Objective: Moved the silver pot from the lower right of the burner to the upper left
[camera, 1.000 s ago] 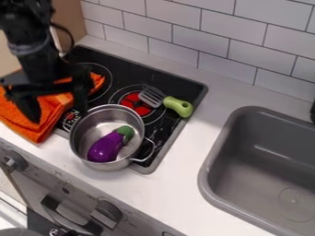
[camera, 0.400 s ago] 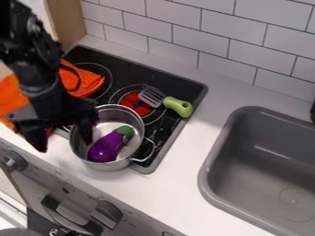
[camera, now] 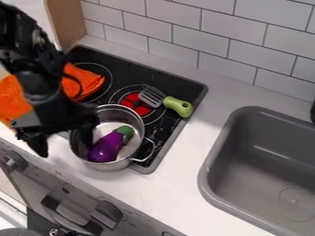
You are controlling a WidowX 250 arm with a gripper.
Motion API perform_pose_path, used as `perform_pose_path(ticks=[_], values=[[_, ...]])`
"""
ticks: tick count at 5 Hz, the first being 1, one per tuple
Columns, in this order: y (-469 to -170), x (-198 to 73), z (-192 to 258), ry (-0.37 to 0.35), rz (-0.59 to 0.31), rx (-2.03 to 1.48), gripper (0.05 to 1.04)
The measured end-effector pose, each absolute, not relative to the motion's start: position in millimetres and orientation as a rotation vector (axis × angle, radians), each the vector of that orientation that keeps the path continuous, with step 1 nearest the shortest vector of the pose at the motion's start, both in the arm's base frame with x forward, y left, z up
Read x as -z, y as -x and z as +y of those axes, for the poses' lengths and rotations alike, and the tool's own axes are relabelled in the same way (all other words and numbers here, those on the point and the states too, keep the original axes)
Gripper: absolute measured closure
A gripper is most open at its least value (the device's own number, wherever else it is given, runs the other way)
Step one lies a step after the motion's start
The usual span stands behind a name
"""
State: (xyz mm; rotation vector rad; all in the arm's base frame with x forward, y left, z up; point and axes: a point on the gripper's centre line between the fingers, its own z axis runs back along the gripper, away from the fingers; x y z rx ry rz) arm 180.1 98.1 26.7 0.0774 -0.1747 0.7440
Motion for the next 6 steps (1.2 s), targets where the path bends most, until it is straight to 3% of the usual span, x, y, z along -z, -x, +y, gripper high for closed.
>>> perform_pose_path(ticks=[2, 3, 4, 6], values=[[-176.5, -16.2, 95.6, -0.079, -0.17, -0.727, 0.652], [-174.3, -15.8, 91.7, -0.017, -0.143, -0.705, 0.875], [-174.0, -19.4, 91.9, 0.052, -0.127, -0.719, 0.998], [-187.8, -40.4, 104.2, 0.128, -0.181, -0.869, 1.026]])
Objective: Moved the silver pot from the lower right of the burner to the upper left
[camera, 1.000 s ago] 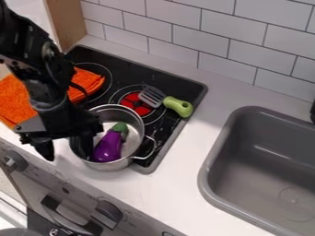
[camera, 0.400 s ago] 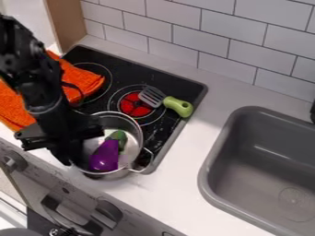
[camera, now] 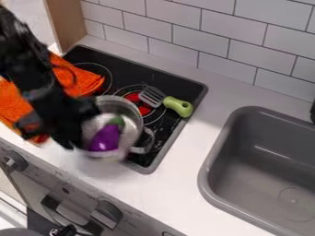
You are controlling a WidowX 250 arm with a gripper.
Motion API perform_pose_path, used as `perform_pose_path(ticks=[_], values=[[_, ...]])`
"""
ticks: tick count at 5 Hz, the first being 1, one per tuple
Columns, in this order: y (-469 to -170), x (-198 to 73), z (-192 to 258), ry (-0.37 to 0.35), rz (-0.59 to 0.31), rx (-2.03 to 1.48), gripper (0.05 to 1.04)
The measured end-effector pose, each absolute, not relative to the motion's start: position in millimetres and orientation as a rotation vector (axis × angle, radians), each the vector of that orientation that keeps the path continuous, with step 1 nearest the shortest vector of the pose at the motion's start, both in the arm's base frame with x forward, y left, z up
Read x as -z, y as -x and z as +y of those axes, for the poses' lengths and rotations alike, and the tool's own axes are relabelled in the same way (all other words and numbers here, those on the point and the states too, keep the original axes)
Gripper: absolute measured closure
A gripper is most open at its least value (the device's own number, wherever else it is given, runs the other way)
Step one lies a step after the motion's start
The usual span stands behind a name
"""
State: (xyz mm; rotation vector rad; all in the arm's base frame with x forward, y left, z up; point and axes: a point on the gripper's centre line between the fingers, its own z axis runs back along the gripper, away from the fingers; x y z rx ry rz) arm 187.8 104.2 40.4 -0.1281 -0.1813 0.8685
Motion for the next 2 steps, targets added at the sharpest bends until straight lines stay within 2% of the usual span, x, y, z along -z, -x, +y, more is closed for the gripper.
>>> perform_pose_path(ticks=[1, 2], values=[[-206.0, -60.6, 123.2, 0.124, -0.219, -1.082, 1.026], [-224.2, -68.8, 141.1, 0.135, -0.242, -1.231, 1.026]])
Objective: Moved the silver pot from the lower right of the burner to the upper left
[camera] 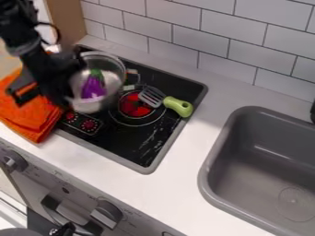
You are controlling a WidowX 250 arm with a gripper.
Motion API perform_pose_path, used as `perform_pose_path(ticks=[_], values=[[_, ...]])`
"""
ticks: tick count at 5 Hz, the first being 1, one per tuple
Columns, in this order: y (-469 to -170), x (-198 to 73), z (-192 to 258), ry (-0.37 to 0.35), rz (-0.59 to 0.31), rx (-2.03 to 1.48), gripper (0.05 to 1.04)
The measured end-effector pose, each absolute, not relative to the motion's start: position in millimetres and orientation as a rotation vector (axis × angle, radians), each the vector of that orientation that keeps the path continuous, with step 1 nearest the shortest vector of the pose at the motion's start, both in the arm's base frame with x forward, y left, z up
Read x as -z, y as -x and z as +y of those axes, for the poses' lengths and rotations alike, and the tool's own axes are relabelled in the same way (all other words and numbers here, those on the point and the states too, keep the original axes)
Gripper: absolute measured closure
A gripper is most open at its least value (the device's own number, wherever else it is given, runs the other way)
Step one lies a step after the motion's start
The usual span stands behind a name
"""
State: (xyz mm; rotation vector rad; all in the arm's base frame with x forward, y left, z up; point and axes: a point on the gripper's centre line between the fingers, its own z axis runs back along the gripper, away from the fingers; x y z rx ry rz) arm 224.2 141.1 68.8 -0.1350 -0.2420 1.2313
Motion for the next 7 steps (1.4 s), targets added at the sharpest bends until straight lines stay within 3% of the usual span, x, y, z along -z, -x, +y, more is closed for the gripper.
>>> perform_pose_path(ticks=[3, 6, 7], values=[[-283.2, -58.3, 152.4, 0.147, -0.231, -1.627, 1.026], [-324.6, -44.2, 135.9, 0.11, -0.278, -1.758, 1.026], [-326.4, -33.5, 135.7, 0.084, -0.281, -1.796, 1.026]])
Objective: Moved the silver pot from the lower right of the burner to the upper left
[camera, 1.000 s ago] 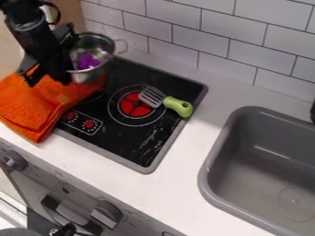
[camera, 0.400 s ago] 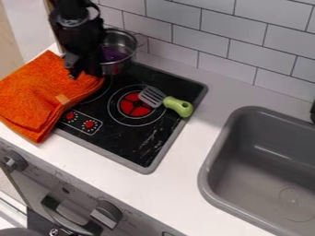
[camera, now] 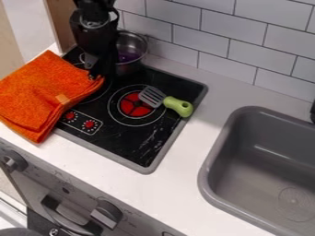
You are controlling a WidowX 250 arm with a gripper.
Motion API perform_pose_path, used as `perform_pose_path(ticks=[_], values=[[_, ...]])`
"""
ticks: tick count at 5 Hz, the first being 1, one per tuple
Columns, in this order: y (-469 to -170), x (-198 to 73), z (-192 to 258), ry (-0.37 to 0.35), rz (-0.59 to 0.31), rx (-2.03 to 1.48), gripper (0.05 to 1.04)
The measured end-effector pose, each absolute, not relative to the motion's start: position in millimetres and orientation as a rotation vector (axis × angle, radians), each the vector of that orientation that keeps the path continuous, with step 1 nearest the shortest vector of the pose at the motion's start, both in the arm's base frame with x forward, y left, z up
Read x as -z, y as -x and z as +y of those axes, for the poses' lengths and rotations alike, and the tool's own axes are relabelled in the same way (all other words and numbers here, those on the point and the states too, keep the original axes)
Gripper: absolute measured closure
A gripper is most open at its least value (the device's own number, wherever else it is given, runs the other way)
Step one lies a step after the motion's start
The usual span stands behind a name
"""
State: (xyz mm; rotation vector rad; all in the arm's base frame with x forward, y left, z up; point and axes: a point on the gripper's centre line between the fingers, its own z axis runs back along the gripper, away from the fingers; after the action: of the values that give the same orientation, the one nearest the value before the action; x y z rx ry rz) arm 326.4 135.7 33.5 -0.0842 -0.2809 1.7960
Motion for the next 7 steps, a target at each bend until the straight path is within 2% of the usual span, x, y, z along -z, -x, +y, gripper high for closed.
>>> perform_pose_path(ticks=[2, 3, 4, 6, 7], values=[[-327.3, -30.3, 135.7, 0.064, -0.269, -1.767, 1.007], [-330.4, -30.9, 136.0, 0.083, -0.281, -1.748, 0.878], [-331.6, -33.6, 135.3, 0.101, -0.282, -1.723, 0.669], [-322.9, -60.9, 139.9, 0.107, -0.284, -1.631, 0.143], [-309.6, -81.0, 143.6, 0.104, -0.344, -1.51, 0.083]])
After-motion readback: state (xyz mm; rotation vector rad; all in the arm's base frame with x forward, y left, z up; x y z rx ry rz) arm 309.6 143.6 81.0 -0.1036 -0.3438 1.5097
